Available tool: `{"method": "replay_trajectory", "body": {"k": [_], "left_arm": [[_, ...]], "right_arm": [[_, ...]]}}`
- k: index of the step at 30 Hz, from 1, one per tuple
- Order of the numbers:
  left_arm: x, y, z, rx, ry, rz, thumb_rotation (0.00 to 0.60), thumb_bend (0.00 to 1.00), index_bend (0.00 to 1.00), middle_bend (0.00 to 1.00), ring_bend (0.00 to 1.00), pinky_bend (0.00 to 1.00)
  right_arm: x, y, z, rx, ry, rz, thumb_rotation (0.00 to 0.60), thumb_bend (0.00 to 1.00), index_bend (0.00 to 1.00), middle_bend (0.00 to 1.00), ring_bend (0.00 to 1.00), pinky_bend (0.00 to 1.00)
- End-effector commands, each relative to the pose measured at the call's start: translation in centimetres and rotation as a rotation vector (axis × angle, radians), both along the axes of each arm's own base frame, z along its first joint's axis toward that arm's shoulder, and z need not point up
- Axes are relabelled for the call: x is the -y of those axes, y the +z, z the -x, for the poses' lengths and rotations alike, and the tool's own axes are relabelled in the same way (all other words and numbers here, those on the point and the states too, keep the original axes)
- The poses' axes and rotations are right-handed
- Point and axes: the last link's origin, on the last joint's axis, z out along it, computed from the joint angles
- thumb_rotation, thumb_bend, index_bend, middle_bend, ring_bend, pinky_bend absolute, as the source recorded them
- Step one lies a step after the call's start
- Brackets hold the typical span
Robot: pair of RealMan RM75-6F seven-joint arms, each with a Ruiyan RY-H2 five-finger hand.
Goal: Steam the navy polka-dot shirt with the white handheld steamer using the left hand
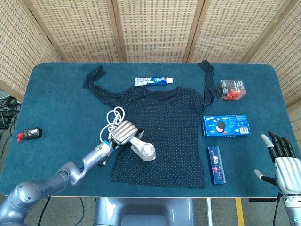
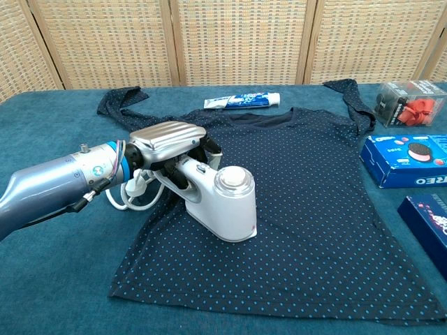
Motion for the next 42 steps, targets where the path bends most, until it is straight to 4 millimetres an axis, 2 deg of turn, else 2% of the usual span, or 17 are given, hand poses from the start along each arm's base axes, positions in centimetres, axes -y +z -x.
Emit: {"method": "replay_trajectory", "body": {"k": [1, 21, 30, 42], "left_arm": [[0.3, -0.1, 0.0, 0.000, -0.007, 0.011, 0.600, 0.53, 1.00, 0.83, 0.73, 0.83], [6.3, -1.9, -3.1, 0.059, -0.167, 0.188, 0.600, 0.53, 1.00, 0.83, 0.73, 0.83], [5.3, -1.6, -1.8, 0.013, -0.147, 0.140, 0.600, 0.53, 1.00, 0.83, 0.73, 0.83], [2.5, 1.4, 1.9, -0.050, -0.082, 0.039, 0.600, 0.53, 1.00, 0.83, 0.73, 0.83]], "right_arm": [[0.0, 0.0, 0.0, 0.000, 0.000, 0.000, 0.600, 0.00, 0.00, 0.00, 0.00, 0.00], [-0.1, 0.2, 0.1, 0.003, -0.001, 0.004, 0.600, 0.00, 0.00, 0.00, 0.00, 0.00], [0.0, 0.1, 0.0, 0.004, 0.000, 0.000, 0.600, 0.00, 0.00, 0.00, 0.00, 0.00], [-0.1, -0.1, -0.1, 0.005, 0.002, -0.011, 0.600, 0.00, 0.00, 0.00, 0.00, 0.00]]}}
